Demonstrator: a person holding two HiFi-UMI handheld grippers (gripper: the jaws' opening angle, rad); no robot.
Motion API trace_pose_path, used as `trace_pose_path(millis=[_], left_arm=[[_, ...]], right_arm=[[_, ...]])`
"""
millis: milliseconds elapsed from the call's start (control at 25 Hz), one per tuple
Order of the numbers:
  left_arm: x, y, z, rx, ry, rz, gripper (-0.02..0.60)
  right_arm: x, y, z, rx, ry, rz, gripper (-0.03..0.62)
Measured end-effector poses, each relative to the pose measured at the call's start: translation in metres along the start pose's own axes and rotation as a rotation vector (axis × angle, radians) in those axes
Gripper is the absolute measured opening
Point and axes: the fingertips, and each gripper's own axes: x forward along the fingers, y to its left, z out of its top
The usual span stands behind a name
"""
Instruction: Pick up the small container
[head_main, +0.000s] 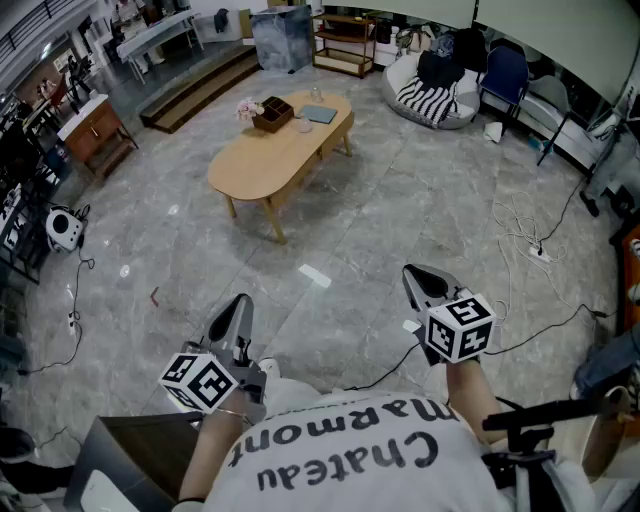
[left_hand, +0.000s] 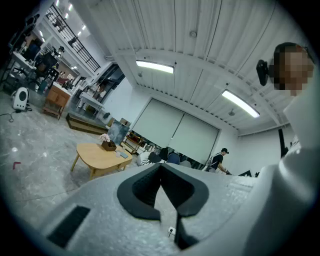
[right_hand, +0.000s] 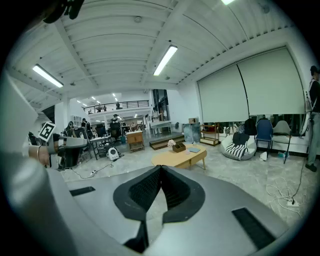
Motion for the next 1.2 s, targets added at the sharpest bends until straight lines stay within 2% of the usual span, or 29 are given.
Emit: trace_pose_path(millis=[440, 600, 720, 800, 960, 1080, 1200], left_arm=[[-0.006, 0.0, 0.0, 0.006, 0.001, 0.0, 0.014], [-0.018, -0.001, 0.015, 0.053, -0.054, -0.01, 0.014], [-0.017, 0.024, 0.024, 0.051, -0.102, 0.01, 0.014], [-0.009, 0.041, 0.021, 0.031, -0.067, -0.004, 0.014], [0.025, 0.079, 0.021, 0.007, -0.018, -0.027, 0.015], [0.061, 0.103, 0.038, -0.029, -0.011, -0.087, 0.015], [0.099, 0.124, 0.062, -0.01, 0.004, -0.143, 0.014]], right_arm=[[-0.002, 0.0, -0.01, 0.035, 0.028, 0.003, 0.012], [0.013, 0.002, -0.013, 0.141, 0.032, 0.009, 0.012], [0.041, 0.009, -0.016, 0.245, 0.021, 0.042, 0.012], [0.056, 0.011, -0.022, 0.249, 0.047, 0.033, 0.012], [0.079, -0.005, -0.025, 0.194, 0.108, -0.048, 0.012], [0.104, -0.011, -0.011, 0.221, 0.114, -0.083, 0.012], [0.137, -0.013, 0.012, 0.21, 0.105, -0.112, 0.012]])
